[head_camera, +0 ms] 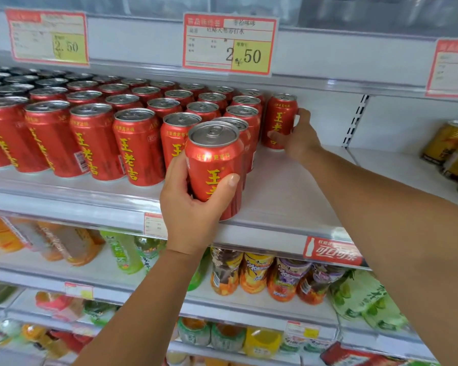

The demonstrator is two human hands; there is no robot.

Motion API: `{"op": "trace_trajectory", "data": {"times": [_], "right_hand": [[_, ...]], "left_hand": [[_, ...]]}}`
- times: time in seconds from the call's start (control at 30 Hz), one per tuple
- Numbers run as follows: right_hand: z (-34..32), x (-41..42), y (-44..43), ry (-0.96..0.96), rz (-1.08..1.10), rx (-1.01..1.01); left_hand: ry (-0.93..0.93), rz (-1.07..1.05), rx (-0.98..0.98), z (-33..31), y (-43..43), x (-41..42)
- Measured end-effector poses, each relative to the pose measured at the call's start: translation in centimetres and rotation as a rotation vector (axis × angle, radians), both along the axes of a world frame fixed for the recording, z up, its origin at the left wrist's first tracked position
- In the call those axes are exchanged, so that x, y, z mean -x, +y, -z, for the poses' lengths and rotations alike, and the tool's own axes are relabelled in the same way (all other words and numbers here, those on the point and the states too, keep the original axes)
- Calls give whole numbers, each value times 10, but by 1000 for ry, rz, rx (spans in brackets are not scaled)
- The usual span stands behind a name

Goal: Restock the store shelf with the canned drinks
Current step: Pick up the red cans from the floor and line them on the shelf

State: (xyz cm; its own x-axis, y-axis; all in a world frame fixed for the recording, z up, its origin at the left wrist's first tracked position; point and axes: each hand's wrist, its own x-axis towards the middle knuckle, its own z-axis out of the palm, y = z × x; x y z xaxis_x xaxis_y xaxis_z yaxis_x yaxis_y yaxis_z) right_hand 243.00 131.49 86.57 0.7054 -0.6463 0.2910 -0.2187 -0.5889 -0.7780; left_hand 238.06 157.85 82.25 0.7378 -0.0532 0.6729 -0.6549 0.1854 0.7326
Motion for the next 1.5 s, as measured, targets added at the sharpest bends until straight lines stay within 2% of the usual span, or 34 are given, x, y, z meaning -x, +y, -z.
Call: {"op": "trace_trajectory", "data": {"times": [0.2,0.37,0.43,0.6,0.77,0.9,1.1,1.17,1.2,1.33,1.5], "right_hand": [[6,-11,-1,-41,29,9],[0,-4,8,10,75,-166],[-13,15,24,29,83,-175],[-19,115,97,-62,-241,1],[-9,168,136,-37,-538,-103],[-19,177,133,-50,-538,-152],[-26,173,124,-63,-400,-120],[-28,165,117,-76,-346,-100],[-29,159,112,-69,-315,-98],[-26,130,82,-18,-199,-110],[-17,94,56,-37,-138,-202]], "left_hand": [[-15,-20,3,2,-3,-1],[26,-13,-3,-1,0,1],[58,12,-19,-6,3,1],[176,132,-44,-19,12,12],[242,235,-62,-32,12,29],[209,325,-207,-39,-3,42],[239,419,-255,-42,-21,39],[200,490,-272,-39,-15,35],[155,455,-304,-36,-7,32],[-177,-6,-598,-6,27,6],[-476,-144,-714,20,28,-11]]}}
